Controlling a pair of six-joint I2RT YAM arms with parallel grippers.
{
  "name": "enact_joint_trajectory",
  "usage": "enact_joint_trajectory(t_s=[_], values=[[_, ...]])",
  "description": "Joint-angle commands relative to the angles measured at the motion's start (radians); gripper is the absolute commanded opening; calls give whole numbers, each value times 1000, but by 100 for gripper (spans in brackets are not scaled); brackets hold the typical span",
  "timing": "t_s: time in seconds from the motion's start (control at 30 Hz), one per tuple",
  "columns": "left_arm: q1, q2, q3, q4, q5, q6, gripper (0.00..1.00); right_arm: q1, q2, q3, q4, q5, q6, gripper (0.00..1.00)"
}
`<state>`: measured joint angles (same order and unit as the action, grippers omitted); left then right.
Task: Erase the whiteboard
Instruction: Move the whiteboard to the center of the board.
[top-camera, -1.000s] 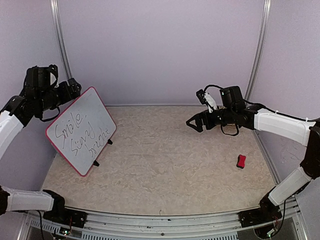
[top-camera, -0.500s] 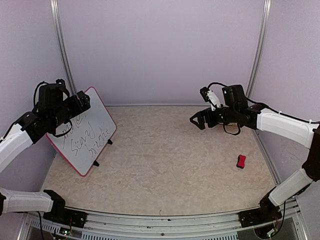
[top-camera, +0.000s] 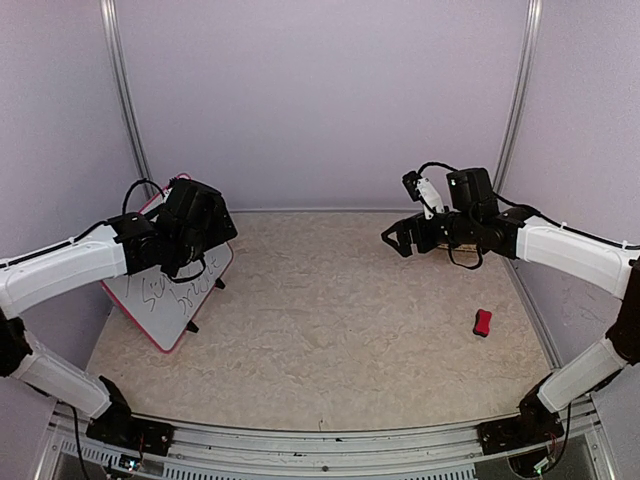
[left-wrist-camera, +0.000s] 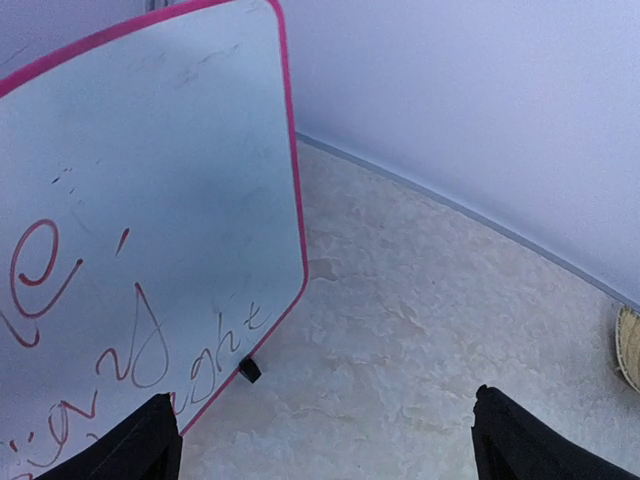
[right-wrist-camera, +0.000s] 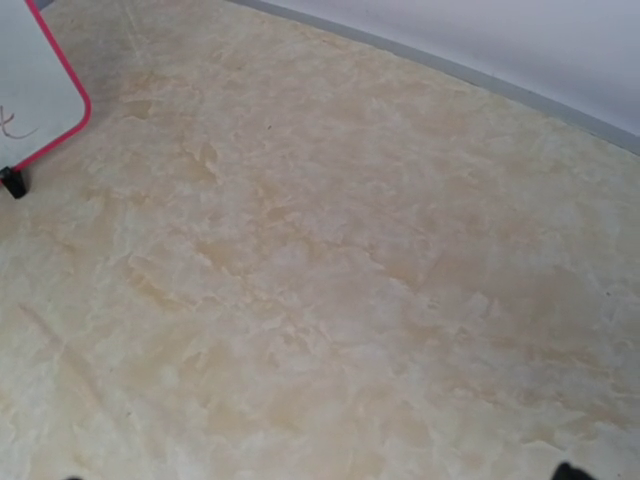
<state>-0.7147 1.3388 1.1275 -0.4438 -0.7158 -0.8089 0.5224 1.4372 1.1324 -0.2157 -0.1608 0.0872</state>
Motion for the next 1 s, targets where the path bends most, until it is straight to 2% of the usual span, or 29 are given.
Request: enact_joint_trajectory(t_s=[0.0,0.37,0.6,0.97], values=[[-50,65,50,-129,-194,-257,99,5,-20,8,-4,13,-1,100],[-65,414,240,-438,-273,-602,99,5,-31,1,5,4,1,100],[-79,538,297,-574,-278,-822,99,5,-29,5,1,2,-7,100],[-65,694,375,-647,-265,-921,98,4,-44,5,9,-11,-15,100]])
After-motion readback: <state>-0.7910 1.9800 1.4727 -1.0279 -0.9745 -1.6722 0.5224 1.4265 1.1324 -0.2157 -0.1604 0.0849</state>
